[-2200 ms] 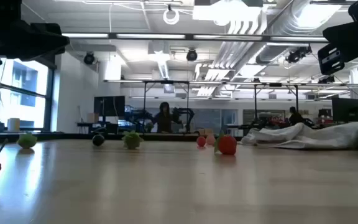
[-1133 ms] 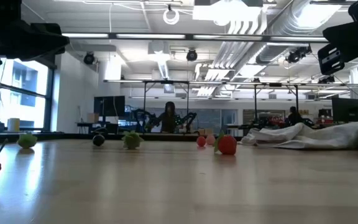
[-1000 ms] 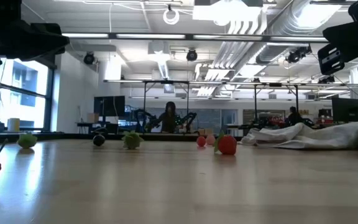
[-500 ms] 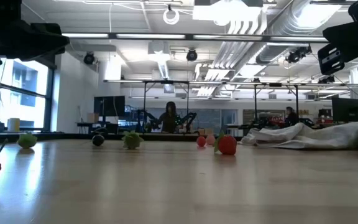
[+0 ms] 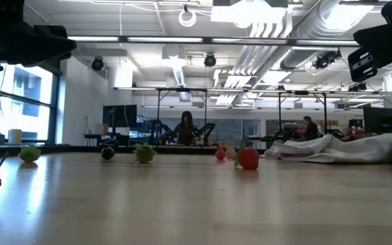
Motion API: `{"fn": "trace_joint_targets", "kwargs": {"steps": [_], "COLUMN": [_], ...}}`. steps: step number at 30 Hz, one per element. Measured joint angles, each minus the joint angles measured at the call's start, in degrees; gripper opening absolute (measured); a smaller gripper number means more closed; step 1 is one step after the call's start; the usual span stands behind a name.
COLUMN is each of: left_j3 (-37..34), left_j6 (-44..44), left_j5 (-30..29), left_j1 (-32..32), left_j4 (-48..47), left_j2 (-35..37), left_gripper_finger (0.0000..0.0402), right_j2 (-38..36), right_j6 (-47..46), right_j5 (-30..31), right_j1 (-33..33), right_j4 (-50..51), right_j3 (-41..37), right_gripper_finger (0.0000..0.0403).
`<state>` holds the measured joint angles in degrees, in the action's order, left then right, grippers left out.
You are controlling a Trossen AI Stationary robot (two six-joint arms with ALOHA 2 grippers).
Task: Pick and placing Produce into tupperware
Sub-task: Move the transparent container to the center of the table
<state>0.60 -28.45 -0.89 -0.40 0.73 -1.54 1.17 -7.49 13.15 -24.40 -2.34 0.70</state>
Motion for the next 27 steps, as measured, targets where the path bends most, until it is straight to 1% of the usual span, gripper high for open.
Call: {"fn": "trace_joint_targets", "kwargs": {"steps": [4,6,9,13,15,17,20,23,25,27], "left_j3": [0.0,0.0,0.0,0.0,0.0,0.0,0.0,0.2,1.6,4.4], "left_j6": [0.2,2.6,10.9,22.6,26.8,29.0,29.3,27.5,25.2,21.0], "left_j5": [0.0,0.1,0.2,-0.9,-1.1,-1.6,-4.1,-4.1,-1.6,3.0], "left_j1": [0.0,0.0,0.0,0.0,0.0,0.0,0.0,0.0,0.0,0.0], "left_j4": [0.1,0.9,5.6,14.7,19.0,23.3,31.3,42.9,49.6,51.4], "left_j2": [0.0,0.0,0.0,0.0,0.0,0.0,0.0,0.0,0.0,0.0], "left_gripper_finger": [0.0003,0.0003,0.0003,0.0003,0.0003,0.0003,0.0003,0.0003,0.0003,0.0003], "right_j2": [0.0,0.0,0.0,0.0,0.0,0.0,0.0,0.0,0.0,0.0], "right_j6": [0.0,0.0,0.0,-0.5,-1.1,-1.6,-1.5,-1.5,-1.5,-1.5], "right_j5": [0.0,0.0,0.0,0.3,0.3,0.3,0.3,0.3,0.3,0.3], "right_j1": [0.0,0.0,0.0,0.0,0.0,0.0,0.0,0.0,0.0,0.0], "right_j4": [0.0,0.0,0.0,0.0,0.0,0.0,0.0,0.0,0.0,0.0], "right_j3": [0.0,0.0,0.0,0.0,0.0,0.0,0.0,0.0,0.0,0.0], "right_gripper_finger": [0.0000,0.0000,0.0000,0.0000,0.0000,0.0000,0.0000,0.0000,0.0000,0.0000]}}
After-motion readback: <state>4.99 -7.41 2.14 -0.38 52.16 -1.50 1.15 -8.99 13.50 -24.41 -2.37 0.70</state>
